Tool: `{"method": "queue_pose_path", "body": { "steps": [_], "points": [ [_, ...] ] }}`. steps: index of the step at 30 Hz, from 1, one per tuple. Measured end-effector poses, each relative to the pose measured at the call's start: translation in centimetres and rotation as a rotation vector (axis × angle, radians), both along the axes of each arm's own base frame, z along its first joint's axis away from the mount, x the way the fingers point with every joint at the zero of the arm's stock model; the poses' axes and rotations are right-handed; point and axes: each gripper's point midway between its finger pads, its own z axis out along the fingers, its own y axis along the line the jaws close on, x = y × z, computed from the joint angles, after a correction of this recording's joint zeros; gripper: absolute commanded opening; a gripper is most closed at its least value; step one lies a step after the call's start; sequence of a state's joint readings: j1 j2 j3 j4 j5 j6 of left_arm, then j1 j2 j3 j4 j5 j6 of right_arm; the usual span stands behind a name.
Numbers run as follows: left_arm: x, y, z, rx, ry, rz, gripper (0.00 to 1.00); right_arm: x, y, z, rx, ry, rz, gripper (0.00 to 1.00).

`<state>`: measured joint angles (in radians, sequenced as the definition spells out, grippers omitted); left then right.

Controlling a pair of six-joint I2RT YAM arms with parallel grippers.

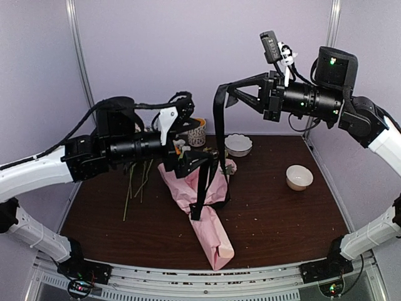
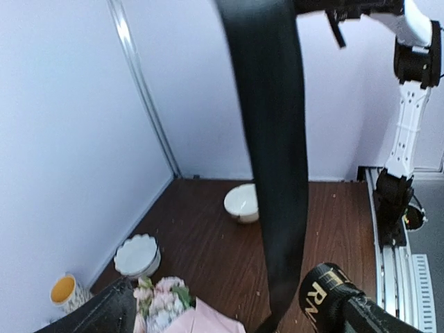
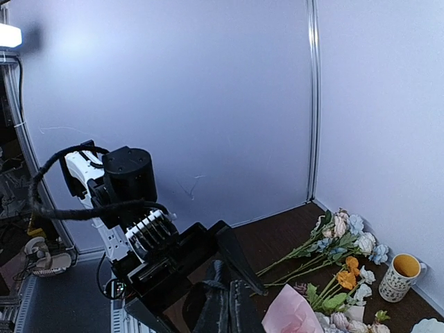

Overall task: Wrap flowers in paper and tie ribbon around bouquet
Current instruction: Place the right side of the half-tied ribbon at the center of the board.

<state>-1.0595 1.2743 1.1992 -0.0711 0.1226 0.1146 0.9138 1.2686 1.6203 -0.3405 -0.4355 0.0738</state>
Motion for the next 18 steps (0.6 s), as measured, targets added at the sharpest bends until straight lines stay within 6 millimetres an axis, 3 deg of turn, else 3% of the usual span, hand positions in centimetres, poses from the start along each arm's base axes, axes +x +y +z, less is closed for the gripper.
{"method": "queue_pose_path", "body": {
  "steps": [2,4,8,10,12,14,18],
  "points": [
    [0.0,-1.5,2.1,-0.036,-0.037,-0.048,0.98,-0.2,0.6,0.0,-0.005,0.002,0.018,0.0],
    [-0.1,-2.8,2.6,-0.035,-0.057,-0.089,0.98,-0.2,0.9,-0.1,-0.009,0.002,0.025,0.0],
    [-0.5,-3.1,0.9,0.028,-0.07,-0.129,0.98,-0.3,0.9,-0.4,-0.024,-0.005,0.026,0.0],
    [-0.7,-1.7,-0.3,0.067,-0.086,-0.102,0.98,-0.2,0.9,-0.6,-0.036,-0.004,0.019,0.0],
    [0.0,1.6,-2.2,0.119,-0.093,0.012,0.98,-0.1,0.8,-0.9,-0.047,-0.003,0.01,0.0],
    [2.3,6.3,-4.2,0.203,-0.042,0.202,0.98,0.0,0.5,-1.0,-0.054,-0.009,-0.004,0.0],
    [11.2,17.4,-8.0,0.421,0.18,0.783,0.98,-0.1,-0.2,-0.8,-0.053,-0.021,-0.028,0.0]
  ]
}}
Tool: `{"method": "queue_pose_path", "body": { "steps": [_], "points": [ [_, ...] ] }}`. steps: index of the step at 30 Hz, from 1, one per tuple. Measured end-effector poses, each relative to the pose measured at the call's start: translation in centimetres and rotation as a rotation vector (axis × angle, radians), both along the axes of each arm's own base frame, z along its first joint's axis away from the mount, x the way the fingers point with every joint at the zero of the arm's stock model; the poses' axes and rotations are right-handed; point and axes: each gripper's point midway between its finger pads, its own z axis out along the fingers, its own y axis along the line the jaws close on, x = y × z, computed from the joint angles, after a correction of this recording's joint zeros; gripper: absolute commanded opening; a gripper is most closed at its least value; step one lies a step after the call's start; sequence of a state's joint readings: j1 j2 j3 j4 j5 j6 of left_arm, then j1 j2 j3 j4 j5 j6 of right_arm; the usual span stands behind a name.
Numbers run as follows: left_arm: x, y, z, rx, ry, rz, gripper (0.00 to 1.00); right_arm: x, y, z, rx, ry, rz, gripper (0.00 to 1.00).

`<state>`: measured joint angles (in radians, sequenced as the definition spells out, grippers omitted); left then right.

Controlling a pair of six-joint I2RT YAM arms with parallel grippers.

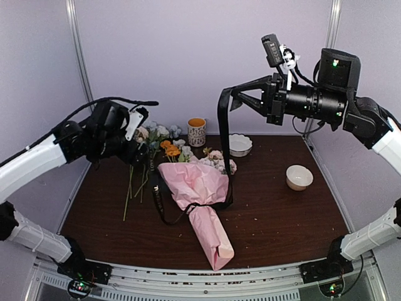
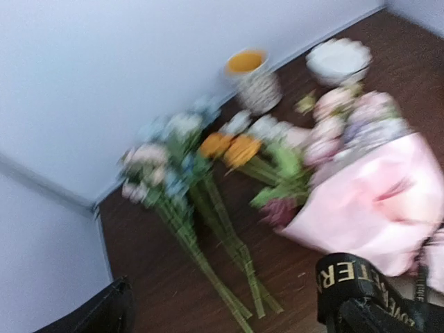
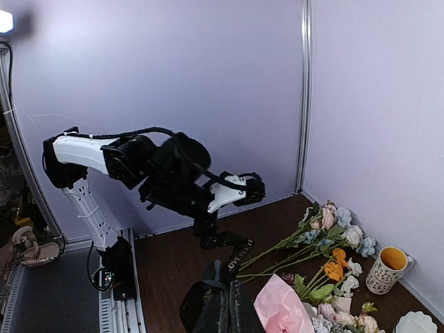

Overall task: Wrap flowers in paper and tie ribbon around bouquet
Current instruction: Place the right side of the half-tied ribbon at the center of the board.

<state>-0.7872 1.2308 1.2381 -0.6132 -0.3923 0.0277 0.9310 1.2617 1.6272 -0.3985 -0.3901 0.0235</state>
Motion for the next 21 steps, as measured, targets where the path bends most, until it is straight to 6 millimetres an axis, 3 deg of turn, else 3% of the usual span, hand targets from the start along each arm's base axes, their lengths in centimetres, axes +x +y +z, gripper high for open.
{"method": "queue_pose_path", "body": {
  "steps": [2,4,7,10,12,17,19,21],
  "points": [
    [2.1,3.7,-2.7,0.126,0.095,0.209,0.98,0.1,-0.1,0.0,0.0,-0.001,-0.006,0.0],
    [2.5,5.8,-6.4,0.288,0.2,0.337,0.98,0.1,-0.1,-0.1,-0.005,0.003,-0.01,0.0],
    [1.2,8.2,-11.0,0.529,0.334,0.412,0.98,0.3,-0.2,-0.4,-0.014,0.009,-0.022,0.0],
    [-0.4,9.6,-12.3,0.636,0.42,0.413,0.98,0.5,-0.2,-0.5,-0.016,0.008,-0.029,0.0],
    [-1.3,9.4,-12.5,0.628,0.464,0.375,0.98,0.5,-0.2,-0.6,-0.018,0.009,-0.03,0.0],
    [-4.3,4.7,-11.4,0.384,0.507,0.099,0.98,0.6,-0.2,-0.9,-0.027,0.015,-0.033,0.0],
    [-5.4,3.8,-10.7,0.366,0.5,0.022,0.98,0.6,-0.1,-1.1,-0.03,0.017,-0.032,0.0],
    [-6.0,3.2,-11.5,0.404,0.532,-0.016,0.98,0.6,-0.1,-1.1,-0.031,0.018,-0.033,0.0]
  ]
}}
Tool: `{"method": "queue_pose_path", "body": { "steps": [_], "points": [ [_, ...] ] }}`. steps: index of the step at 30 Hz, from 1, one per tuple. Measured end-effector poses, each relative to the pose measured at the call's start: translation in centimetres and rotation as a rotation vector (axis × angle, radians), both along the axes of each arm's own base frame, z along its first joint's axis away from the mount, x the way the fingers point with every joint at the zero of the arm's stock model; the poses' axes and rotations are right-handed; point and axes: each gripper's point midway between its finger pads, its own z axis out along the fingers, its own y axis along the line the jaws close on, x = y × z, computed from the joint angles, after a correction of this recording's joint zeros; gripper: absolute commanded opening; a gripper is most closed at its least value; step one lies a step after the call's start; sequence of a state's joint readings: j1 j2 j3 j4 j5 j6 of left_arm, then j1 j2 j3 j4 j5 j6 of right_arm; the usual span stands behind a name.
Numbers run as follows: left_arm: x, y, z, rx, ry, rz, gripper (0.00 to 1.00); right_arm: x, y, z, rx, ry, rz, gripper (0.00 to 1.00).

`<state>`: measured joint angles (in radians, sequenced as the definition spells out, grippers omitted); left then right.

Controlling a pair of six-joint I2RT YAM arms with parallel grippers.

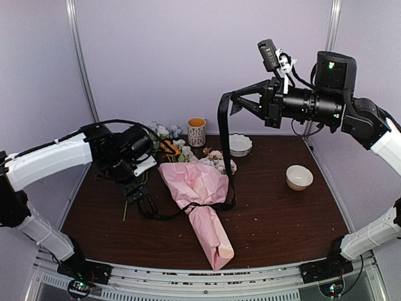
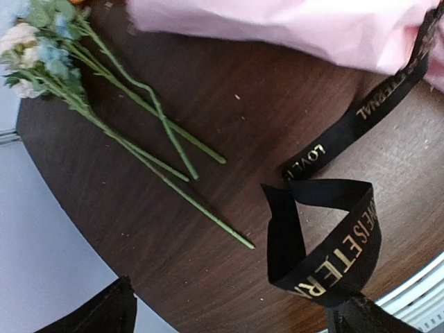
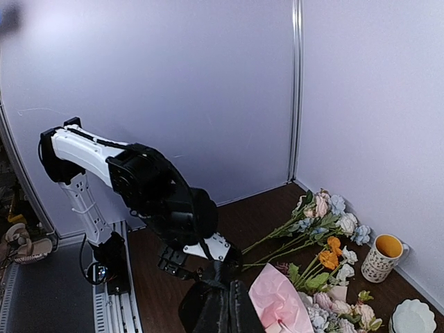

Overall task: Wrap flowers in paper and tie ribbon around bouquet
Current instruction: Place the right side of the half-tied ribbon at the center of the board.

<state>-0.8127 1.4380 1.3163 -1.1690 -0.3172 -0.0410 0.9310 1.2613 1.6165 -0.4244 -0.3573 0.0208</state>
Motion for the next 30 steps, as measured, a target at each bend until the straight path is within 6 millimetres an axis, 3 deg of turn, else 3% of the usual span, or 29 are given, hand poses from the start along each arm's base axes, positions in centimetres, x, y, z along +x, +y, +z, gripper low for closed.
{"method": "queue_pose_path", "body": {
  "steps": [5,6,8,9,11,12,15,17,18,21,24,26,27,30],
  "points": [
    [-1.8,-2.4,-6.6,0.145,0.186,-0.128,0.98,0.1,0.0,-0.2,-0.005,0.003,-0.004,0.0],
    [-2.9,-3.4,-7.4,0.127,0.216,-0.176,0.98,0.1,0.0,-0.4,-0.008,0.005,-0.006,0.0],
    [-4.4,-5.5,-6.9,0.028,0.222,-0.264,0.98,0.2,0.1,-0.9,-0.018,0.012,-0.009,0.0],
    [-4.9,-6.9,-5.6,-0.067,0.193,-0.312,0.95,0.3,0.2,-1.3,-0.025,0.018,-0.011,0.0],
    [-5.3,-8.9,-2.2,-0.257,0.112,-0.384,0.73,0.5,0.3,-2.0,-0.035,0.03,-0.011,0.0],
    [-5.4,-10.3,0.8,-0.392,0.033,-0.436,0.68,0.5,0.4,-2.3,-0.039,0.036,-0.01,0.0],
    [-6.0,-12.8,7.8,-0.664,-0.151,-0.575,0.86,0.5,0.7,-2.8,-0.045,0.048,-0.003,0.0],
    [-5.9,-13.6,10.0,-0.711,-0.226,-0.624,0.91,0.6,0.8,-2.8,-0.04,0.05,0.001,0.0],
    [-5.5,-13.7,10.0,-0.684,-0.239,-0.624,0.92,0.6,0.9,-2.8,-0.039,0.053,0.002,0.0],
    [-2.7,-13.4,7.1,-0.498,-0.215,-0.533,0.97,0.6,0.9,-3.2,-0.04,0.059,0.001,0.0],
    [-0.6,-11.4,-0.1,-0.212,-0.09,-0.413,0.98,0.7,1.0,-3.9,-0.05,0.072,0.0,0.0],
    [-1.4,-8.5,-6.0,-0.005,0.069,-0.355,0.98,0.8,1.1,-4.3,-0.056,0.08,-0.001,0.0],
    [-2.1,-7.5,-7.7,0.057,0.134,-0.343,0.98,0.8,1.1,-4.4,-0.058,0.082,-0.001,0.0],
    [-4.3,-5.5,-10.5,0.137,0.272,-0.334,0.98,0.8,1.2,-4.7,-0.06,0.087,-0.001,0.0]
  ]
}}
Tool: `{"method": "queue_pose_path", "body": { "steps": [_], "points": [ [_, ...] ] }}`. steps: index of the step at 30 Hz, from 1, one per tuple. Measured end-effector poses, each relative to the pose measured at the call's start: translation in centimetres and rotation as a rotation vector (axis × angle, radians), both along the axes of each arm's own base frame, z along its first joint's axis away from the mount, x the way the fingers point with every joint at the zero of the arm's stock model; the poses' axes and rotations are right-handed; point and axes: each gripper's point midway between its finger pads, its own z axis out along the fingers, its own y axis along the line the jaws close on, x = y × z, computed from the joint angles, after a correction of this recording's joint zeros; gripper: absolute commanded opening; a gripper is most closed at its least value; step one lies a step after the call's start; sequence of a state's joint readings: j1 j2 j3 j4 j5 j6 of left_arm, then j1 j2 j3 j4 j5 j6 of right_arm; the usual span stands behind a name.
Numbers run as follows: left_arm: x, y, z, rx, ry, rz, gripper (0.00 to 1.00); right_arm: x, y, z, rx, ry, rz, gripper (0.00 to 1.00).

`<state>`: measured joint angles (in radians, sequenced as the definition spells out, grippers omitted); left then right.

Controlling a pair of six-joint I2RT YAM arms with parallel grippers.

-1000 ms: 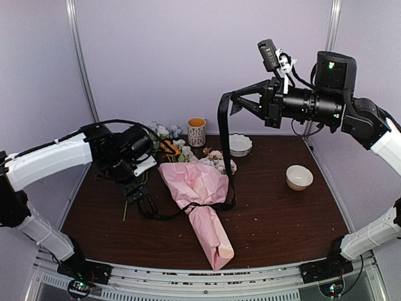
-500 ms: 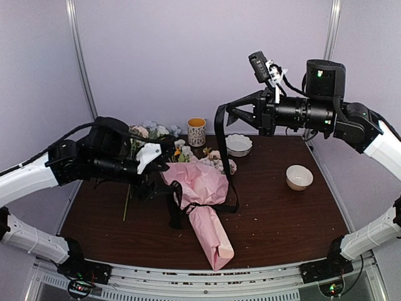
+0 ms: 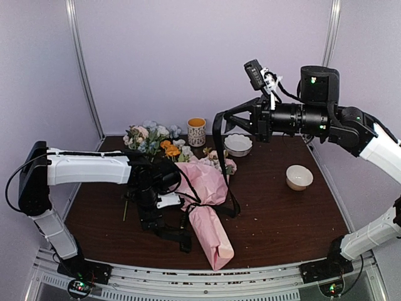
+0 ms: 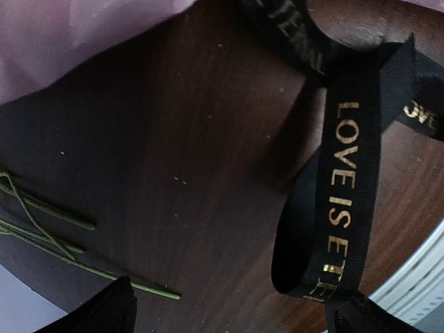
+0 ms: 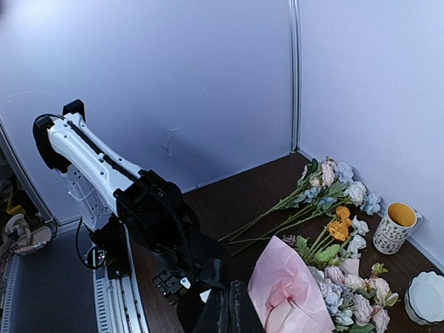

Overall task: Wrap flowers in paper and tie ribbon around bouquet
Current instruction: Place the right side of the half-tied ribbon at the center of the board.

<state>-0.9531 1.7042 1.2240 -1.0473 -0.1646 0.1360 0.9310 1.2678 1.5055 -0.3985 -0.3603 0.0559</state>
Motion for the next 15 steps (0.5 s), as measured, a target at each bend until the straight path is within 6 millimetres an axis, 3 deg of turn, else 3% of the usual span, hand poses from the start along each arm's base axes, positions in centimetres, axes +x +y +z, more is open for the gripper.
{"method": "queue_pose_path", "body": {
  "steps": [5,12,15],
  "points": [
    [-1.9,-0.7,1.8,-0.095,0.06,-0.027,0.98,0.0,0.0,-0.1,-0.001,0.001,0.0,0.0],
    [-5.1,-4.6,4.5,-0.424,0.151,-0.159,0.98,0.0,-0.2,-1.4,-0.02,0.014,-0.006,0.0],
    [-5.7,-6.1,6.6,-0.577,0.128,-0.203,0.98,0.2,-0.4,-2.1,-0.035,0.021,-0.025,0.0]
  ]
}}
